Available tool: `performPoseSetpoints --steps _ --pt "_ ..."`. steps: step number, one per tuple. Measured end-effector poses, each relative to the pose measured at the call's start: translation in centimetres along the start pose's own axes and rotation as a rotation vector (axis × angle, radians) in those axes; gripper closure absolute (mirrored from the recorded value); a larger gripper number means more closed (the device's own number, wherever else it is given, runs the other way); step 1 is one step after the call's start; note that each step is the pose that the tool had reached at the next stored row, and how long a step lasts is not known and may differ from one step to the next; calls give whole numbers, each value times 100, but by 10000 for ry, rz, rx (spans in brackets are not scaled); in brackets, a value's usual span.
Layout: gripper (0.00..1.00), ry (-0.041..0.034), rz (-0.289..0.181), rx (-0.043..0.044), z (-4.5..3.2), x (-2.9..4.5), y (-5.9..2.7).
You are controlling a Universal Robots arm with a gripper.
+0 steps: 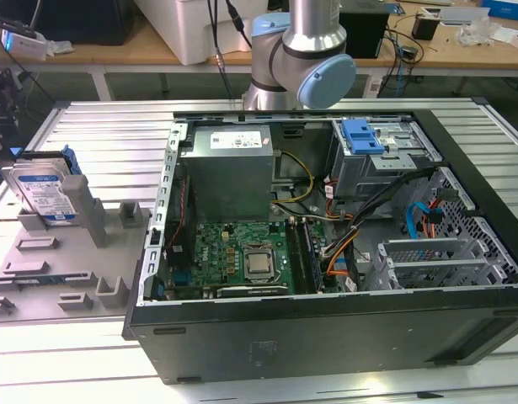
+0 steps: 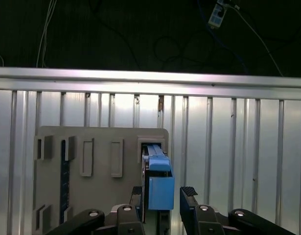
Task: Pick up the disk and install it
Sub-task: 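Pick up the disk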
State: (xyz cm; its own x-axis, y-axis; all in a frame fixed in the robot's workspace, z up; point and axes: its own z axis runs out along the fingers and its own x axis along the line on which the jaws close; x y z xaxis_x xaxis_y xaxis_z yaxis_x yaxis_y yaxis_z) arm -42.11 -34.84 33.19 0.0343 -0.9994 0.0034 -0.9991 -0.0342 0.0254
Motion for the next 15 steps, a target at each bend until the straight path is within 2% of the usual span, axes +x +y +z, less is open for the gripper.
performPoseSetpoints --steps 15 --pt "56 1 0 -1 70 0 3"
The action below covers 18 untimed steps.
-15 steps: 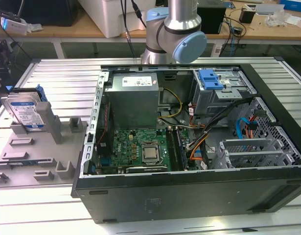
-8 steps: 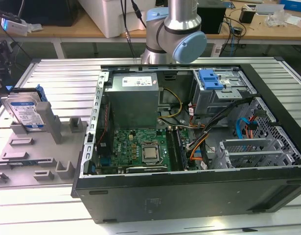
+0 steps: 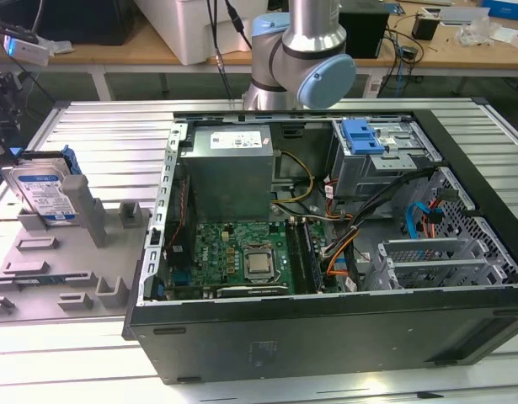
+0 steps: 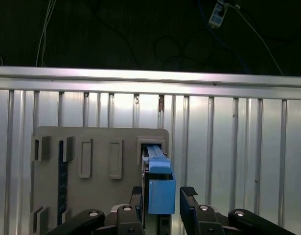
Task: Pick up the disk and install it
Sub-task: 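Pick up the disk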
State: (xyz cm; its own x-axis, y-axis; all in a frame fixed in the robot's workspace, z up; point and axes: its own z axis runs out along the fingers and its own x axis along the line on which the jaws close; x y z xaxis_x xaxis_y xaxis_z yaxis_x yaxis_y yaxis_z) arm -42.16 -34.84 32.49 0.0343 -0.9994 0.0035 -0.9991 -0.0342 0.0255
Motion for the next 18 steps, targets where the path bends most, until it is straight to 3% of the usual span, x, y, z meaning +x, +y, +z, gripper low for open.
performPoseSetpoints --steps 18 --pt "56 26 1 -1 100 -1 11"
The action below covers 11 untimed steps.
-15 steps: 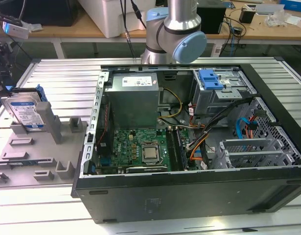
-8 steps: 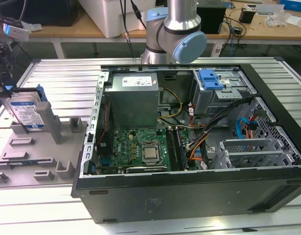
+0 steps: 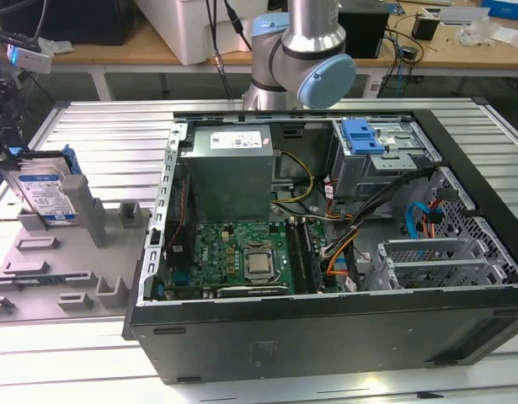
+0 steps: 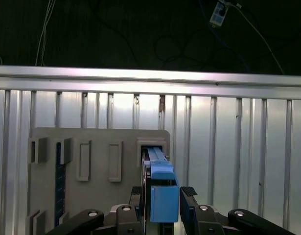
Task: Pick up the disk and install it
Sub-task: 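Pick up the disk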
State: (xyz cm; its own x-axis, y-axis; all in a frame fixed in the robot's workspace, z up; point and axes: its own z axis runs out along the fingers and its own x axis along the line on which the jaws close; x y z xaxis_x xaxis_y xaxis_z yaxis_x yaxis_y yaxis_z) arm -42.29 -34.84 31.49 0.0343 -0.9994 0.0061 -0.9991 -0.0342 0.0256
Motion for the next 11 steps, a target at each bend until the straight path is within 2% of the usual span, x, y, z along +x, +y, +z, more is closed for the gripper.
performPoseSetpoints --steps 11 --pt "56 35 1 0 56 -1 3"
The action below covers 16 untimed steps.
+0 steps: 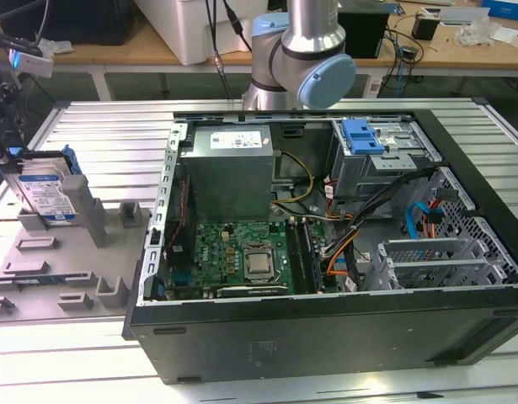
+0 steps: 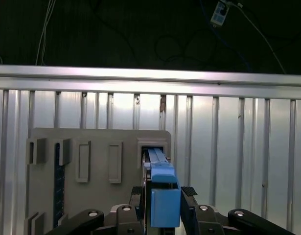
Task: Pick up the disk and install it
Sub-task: 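Pick up the disk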
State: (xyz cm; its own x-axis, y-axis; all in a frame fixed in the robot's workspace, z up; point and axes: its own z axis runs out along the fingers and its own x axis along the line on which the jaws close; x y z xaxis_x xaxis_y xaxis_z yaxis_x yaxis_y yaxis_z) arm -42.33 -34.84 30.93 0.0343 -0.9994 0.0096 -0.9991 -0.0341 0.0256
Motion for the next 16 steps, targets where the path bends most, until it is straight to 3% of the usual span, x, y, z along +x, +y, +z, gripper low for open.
performPoseSetpoints --steps 16 --pt "56 49 2 -2 47 0 3"
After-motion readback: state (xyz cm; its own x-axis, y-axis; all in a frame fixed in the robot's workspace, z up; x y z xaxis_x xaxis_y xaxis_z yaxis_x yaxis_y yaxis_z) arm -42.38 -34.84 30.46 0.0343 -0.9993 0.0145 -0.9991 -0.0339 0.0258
